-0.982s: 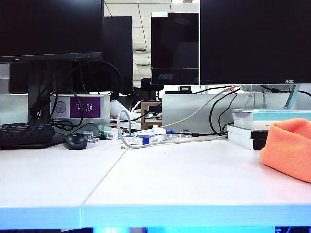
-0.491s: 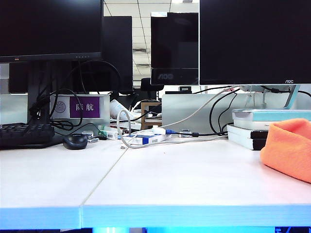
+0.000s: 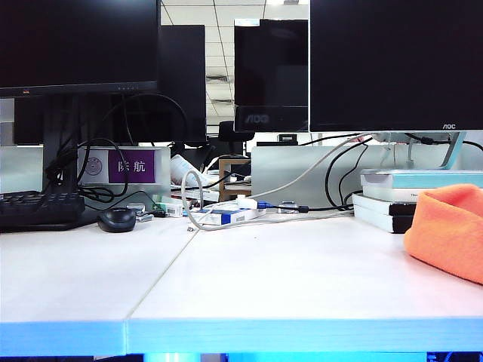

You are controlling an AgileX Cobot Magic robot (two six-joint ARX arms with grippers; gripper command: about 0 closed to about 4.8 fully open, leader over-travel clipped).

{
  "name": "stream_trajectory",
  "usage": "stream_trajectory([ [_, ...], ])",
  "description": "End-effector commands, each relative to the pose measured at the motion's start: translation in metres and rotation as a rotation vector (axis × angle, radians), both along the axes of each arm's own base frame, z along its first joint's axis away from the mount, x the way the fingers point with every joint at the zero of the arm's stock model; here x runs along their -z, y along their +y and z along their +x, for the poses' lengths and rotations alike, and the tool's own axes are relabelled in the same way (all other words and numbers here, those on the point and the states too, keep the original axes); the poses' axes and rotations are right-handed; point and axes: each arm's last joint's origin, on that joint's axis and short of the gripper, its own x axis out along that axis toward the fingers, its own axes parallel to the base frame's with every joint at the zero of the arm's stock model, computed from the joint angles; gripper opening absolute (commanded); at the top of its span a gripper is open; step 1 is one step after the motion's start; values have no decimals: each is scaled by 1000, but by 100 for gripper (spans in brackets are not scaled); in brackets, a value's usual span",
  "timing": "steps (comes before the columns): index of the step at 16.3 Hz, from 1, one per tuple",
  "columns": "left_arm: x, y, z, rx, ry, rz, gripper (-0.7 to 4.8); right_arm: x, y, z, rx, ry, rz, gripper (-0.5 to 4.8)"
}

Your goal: Wipe the table from left to right using the rag.

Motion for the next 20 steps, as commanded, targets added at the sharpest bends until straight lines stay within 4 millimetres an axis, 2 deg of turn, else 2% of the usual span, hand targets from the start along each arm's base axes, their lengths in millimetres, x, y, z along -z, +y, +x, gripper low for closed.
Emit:
stream_trajectory([
  [1,8,2,6,-59,-27,8,-6,1,0,-1,-2,-3,4,0],
  [4,17,5,11,-166,-47,16,-6,2,0,-1,-1,1,2,0],
  [5,26,6,15,-187,-38,21,-6,2,0,-1,-2,1,3,0],
  [11,67,6,23,-184,82,38,-6,2,0,-1,-2,7,1,0],
  [16,70,6,25,-176,59,126,-6,2,0,-1,-2,9,1,0],
  [20,70,7,25,-195,59,117,-1,3,0,-1,-1,10,1,0],
])
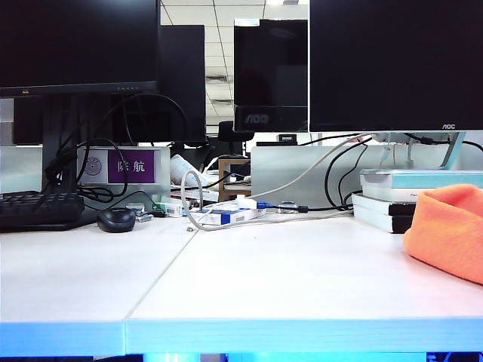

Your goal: Wipe the table from left to right using the rag.

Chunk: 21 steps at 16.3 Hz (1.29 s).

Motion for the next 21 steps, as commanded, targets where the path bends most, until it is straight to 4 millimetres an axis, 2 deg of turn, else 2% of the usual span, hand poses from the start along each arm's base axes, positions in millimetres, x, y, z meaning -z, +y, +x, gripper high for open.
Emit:
stream_trajectory([
  [1,3,0,0,5,17,3,-1,1,0,0,-3,-5,4,0],
  [5,3,0,0,5,16,3,-1,-8,-2,-9,-1,-100,24,0],
  [9,3,0,0,5,16,2,-1,-25,-6,-21,33,-298,29,0],
  [10,3,0,0,5,16,2,-1,-25,-10,-22,118,-302,-15,1],
  [12,3,0,0,5,13,2,-1,-20,-13,-22,137,-258,-137,0],
  [16,3,0,0,6,12,3,-1,-14,-19,-22,75,-188,-122,0],
  [21,3,0,0,5,12,2,-1,-14,-21,-22,90,-189,-121,0],
])
